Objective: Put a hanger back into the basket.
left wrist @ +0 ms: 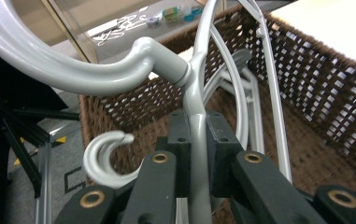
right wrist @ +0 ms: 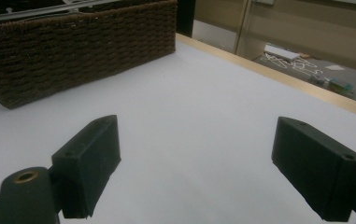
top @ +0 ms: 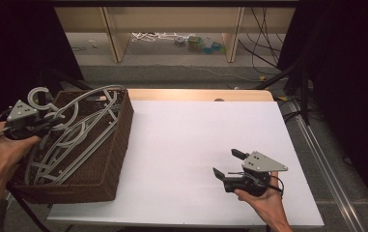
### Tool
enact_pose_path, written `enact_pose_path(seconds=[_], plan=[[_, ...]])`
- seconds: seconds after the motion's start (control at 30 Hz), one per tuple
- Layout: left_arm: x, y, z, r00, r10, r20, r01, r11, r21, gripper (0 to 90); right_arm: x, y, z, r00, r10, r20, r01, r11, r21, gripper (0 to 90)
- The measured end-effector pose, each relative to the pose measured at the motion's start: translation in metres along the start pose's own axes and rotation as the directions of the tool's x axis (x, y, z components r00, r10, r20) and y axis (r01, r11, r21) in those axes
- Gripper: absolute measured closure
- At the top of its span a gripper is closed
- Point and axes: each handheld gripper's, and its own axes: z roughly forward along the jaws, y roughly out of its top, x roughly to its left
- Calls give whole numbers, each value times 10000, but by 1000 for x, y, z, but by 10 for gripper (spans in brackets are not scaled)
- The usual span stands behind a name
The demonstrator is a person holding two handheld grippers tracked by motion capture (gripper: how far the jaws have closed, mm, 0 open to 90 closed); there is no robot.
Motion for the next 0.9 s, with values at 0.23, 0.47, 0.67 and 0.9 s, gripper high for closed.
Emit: enact_pose_path(seconds=[0.23,0.47,0.67,0.9], plan=[[2,-9,3,9999,112,18,-112,9993,361,820,0,0,0,10000,2,-10,-2,10000,-35,163],[3,-12,9,9988,438,233,-457,9949,900,819,0,-1,0,10000,-17,-3,17,10000,-2,163],[0,-12,15,9980,548,318,-580,9922,1099,819,0,-1,0,10000,-10,-17,10,10000,58,163],[-4,-14,22,9972,594,455,-651,9888,1343,817,-1,-1,1,10000,30,2,-30,10000,30,164]])
